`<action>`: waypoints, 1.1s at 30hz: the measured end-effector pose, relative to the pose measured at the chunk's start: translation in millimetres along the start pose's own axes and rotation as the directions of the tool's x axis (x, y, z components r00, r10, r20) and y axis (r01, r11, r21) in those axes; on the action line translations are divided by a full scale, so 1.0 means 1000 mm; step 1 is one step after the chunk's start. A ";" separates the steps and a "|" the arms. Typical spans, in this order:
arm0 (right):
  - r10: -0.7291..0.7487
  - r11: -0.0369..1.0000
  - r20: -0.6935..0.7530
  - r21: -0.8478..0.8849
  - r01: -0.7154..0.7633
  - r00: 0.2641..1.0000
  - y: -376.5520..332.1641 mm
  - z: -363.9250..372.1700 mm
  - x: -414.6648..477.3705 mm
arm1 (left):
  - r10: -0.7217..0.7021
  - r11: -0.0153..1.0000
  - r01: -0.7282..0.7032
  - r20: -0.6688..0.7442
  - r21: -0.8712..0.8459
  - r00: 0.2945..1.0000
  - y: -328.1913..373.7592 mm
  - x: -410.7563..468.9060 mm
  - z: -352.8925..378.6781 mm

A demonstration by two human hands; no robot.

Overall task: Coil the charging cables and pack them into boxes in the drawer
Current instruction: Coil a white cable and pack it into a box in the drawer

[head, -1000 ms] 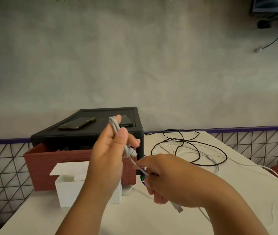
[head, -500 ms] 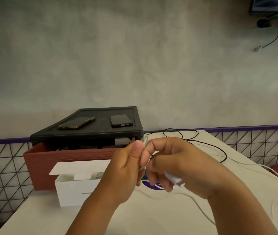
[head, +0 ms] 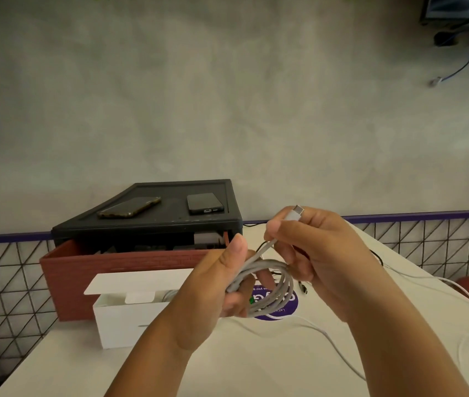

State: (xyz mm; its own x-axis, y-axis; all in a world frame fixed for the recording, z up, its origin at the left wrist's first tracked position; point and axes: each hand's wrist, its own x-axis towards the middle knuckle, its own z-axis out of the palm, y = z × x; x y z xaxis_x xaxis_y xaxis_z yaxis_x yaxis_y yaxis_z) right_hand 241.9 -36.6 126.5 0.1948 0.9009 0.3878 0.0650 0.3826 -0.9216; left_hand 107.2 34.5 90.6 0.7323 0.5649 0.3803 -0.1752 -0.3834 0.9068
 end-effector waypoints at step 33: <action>-0.063 0.997 0.256 -0.024 0.072 0.965 0.014 0.000 0.005 | -0.114 0.893 -0.076 -0.387 -0.443 0.915 0.009 0.006 -0.004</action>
State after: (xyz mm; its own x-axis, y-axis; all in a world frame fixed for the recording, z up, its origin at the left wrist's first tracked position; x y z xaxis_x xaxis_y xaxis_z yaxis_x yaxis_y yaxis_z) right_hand 243.4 -26.9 115.1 -0.0667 0.8972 0.4365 0.1024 0.4414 -0.8915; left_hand 107.7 37.7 102.0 0.4352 0.8435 0.3147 -0.5037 -0.0617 0.8617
